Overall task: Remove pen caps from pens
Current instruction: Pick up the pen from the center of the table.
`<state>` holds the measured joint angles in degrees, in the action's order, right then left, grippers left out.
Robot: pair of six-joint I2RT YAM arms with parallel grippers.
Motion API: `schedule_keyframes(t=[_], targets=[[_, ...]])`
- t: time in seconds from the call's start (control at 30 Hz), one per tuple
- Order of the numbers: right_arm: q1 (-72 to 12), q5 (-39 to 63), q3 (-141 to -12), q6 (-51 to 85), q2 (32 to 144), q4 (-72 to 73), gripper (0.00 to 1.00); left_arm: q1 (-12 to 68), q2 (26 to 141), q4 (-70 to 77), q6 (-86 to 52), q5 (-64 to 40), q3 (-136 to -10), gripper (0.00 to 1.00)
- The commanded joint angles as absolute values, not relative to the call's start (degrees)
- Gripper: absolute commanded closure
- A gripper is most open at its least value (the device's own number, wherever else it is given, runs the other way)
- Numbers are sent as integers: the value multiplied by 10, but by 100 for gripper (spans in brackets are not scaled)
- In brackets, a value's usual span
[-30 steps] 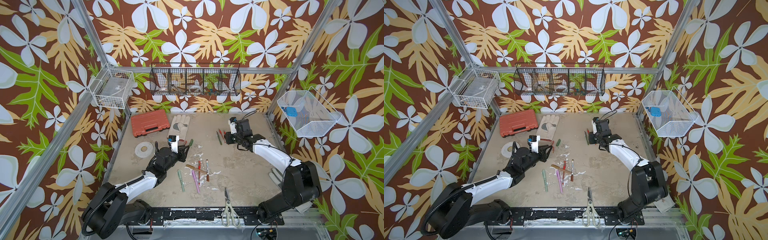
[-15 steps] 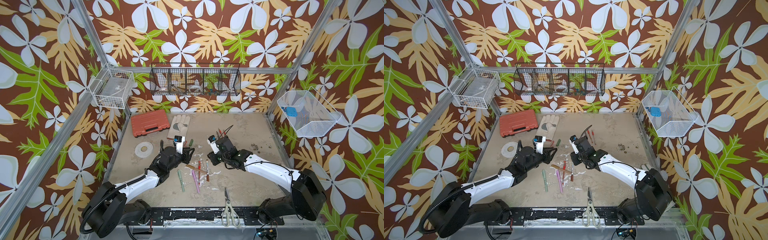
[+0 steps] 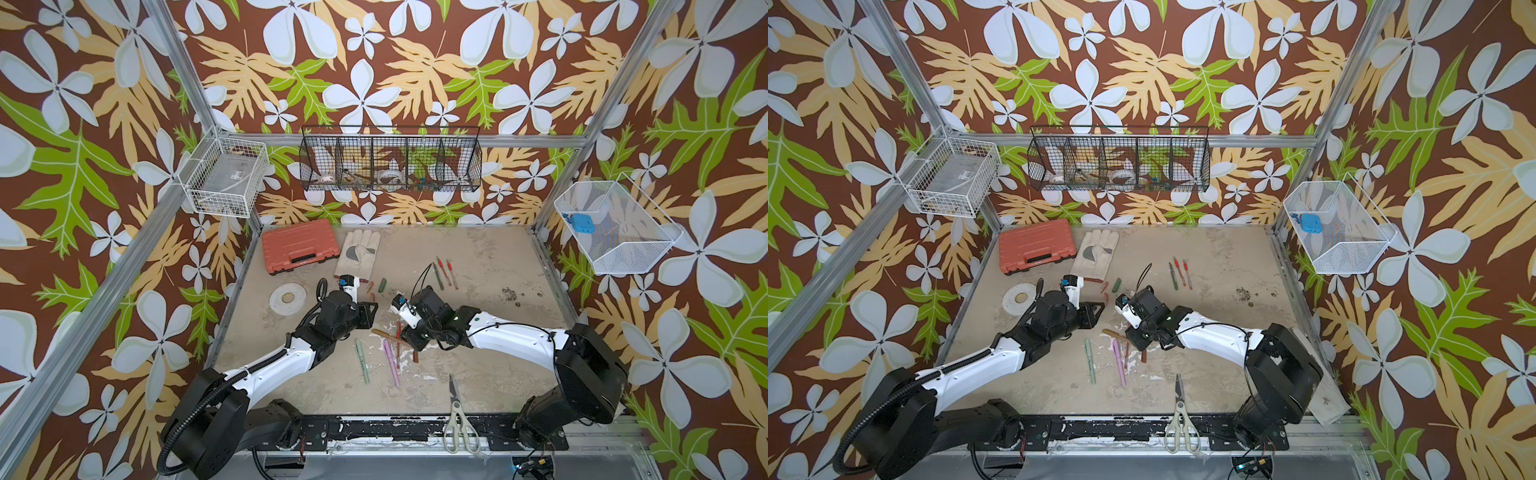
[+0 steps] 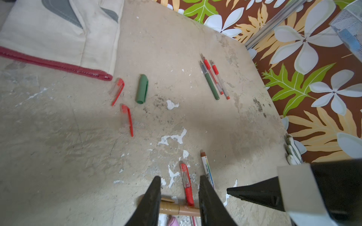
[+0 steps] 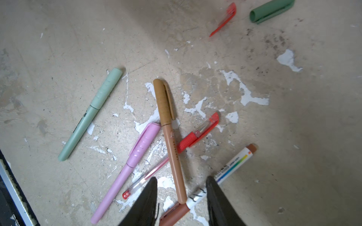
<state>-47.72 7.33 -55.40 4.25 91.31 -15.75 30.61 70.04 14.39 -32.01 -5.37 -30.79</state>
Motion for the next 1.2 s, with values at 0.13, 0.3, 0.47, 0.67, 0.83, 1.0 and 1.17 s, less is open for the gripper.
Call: schedule_keyframes(t=[0.13,0.3,0.47,0.67,0.83,1.0,1.17], targets=[[-493,65,-576,19,950,-193,59,299,697,157,-331,-84,-297,65],[-503,50,-597,12,983,-214,60,298,700,163,-332,-89,-297,65],[-508,39,-609,13,1007,-217,63,297,703,159,-330,-91,-299,65],[-509,38,-619,11,1029,-220,65,295,701,156,-326,-89,-299,65],[-509,38,-619,7,1043,-219,72,294,701,153,-323,-88,-303,65],[-509,37,-616,11,1035,-213,76,294,702,152,-322,-84,-303,65],[-508,45,-612,17,996,-206,86,294,706,156,-324,-85,-306,65]])
